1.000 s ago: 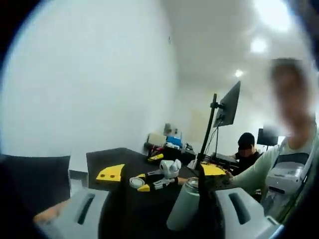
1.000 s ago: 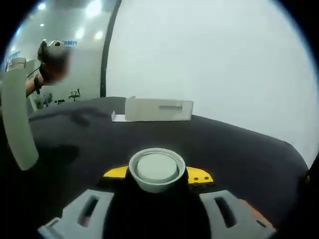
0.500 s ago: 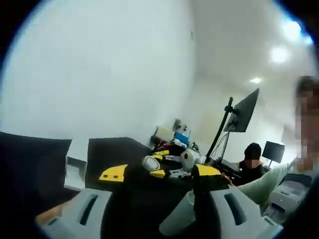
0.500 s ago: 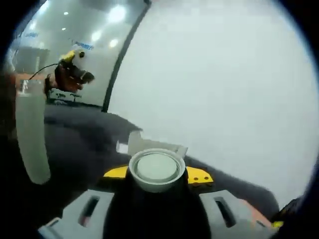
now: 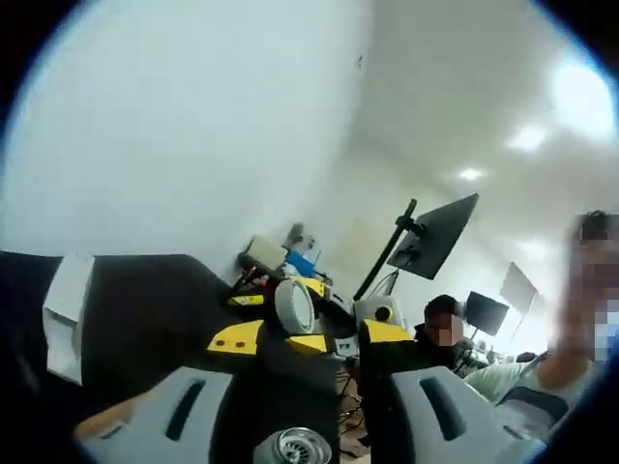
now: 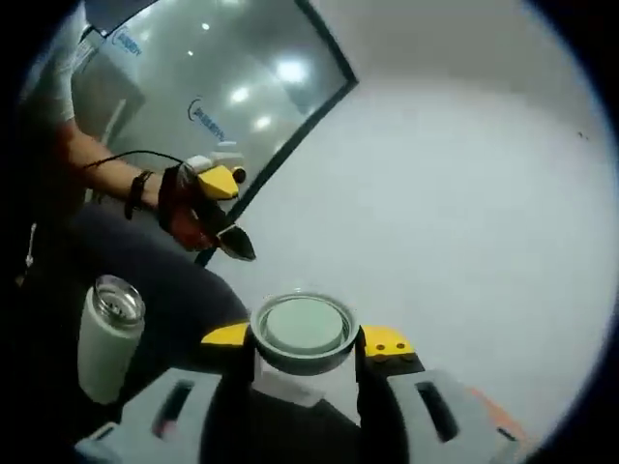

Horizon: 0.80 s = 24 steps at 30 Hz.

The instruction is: Assemble the cup parts correctly, then place the assembled cup into the box.

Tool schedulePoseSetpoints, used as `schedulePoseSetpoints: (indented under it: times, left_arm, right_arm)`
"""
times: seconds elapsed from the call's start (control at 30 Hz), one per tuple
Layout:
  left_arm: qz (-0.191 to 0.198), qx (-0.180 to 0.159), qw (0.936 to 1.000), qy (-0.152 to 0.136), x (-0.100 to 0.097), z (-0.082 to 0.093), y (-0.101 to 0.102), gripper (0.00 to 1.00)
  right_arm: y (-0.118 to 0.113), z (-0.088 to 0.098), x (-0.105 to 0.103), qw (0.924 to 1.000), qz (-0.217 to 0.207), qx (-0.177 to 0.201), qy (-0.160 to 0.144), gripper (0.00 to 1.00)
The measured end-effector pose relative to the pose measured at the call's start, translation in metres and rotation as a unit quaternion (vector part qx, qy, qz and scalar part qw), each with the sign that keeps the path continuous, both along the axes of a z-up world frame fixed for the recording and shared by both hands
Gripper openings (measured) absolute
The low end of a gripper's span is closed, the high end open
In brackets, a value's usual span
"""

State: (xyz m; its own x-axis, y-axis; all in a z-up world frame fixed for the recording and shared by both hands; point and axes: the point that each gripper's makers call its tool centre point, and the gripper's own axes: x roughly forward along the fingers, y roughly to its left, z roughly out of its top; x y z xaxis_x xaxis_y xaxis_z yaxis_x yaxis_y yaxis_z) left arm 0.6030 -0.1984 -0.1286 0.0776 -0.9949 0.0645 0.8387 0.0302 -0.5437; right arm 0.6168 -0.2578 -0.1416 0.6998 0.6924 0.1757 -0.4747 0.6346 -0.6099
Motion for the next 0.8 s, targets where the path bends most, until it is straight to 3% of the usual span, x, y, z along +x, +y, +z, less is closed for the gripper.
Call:
schedulePoseSetpoints:
  times: [0.27,0.57,0.8]
  left_arm:
    - [-0.016,0.001,0.9999,-0.001,-0.016,0.007,-0.013,0.34]
    - [-0.041,0.003,0.9991,-0.012,-0.035,0.012,-0.02,0.33]
    - [-0.055,0.013,0.9981,-0.025,-0.044,0.012,-0.024,0.28]
  right_arm:
    - [0.026,0.029,-0.031,0.9982,0.029,-0.034,-0.041,0.38]
    - [0.051,0.028,-0.05,0.9936,0.039,-0.082,-0.067,0.38]
    - [0.066,0.034,-0.062,0.9904,0.048,-0.096,-0.088,0.38]
